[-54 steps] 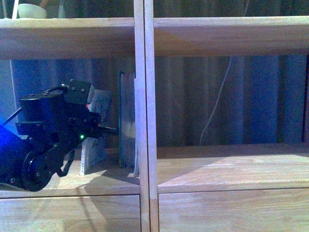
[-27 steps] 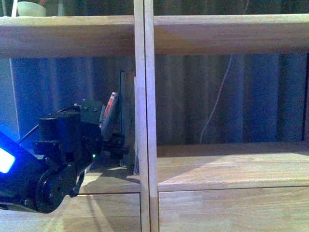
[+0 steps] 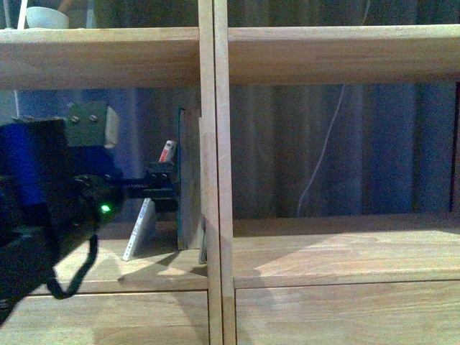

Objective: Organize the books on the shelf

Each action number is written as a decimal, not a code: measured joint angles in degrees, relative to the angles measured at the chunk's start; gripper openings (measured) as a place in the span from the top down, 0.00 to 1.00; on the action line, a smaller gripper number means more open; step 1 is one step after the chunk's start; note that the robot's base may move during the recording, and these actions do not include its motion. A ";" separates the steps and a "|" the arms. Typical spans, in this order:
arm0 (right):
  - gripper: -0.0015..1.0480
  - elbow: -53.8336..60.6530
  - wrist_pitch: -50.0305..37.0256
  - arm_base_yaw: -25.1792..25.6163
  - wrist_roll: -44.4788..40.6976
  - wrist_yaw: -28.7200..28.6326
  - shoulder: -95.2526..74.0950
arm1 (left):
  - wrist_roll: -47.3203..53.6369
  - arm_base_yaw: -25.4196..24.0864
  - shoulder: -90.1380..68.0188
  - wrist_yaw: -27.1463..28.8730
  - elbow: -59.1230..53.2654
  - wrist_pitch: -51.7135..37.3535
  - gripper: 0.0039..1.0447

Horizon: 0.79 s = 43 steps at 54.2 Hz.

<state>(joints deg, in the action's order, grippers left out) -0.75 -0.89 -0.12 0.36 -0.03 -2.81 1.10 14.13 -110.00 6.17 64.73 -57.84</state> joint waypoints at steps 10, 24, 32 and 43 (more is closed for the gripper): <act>0.97 0.00 0.76 0.00 -0.02 0.00 2.43 | 0.31 -0.42 15.08 4.44 -15.32 -3.41 0.07; 0.97 0.00 0.79 0.00 -0.02 0.00 2.47 | 8.76 1.86 43.56 20.28 -41.90 -1.14 0.07; 0.97 0.00 0.79 0.00 -0.02 0.00 2.47 | 13.25 7.96 63.43 28.72 -54.66 8.70 0.07; 0.97 0.00 0.81 0.00 -0.02 0.00 2.47 | 5.31 10.95 97.94 21.57 -61.22 45.44 0.23</act>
<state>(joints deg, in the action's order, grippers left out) -0.75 -0.08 -0.12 0.34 -0.03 -0.34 6.42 25.08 -12.05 27.75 3.51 -12.40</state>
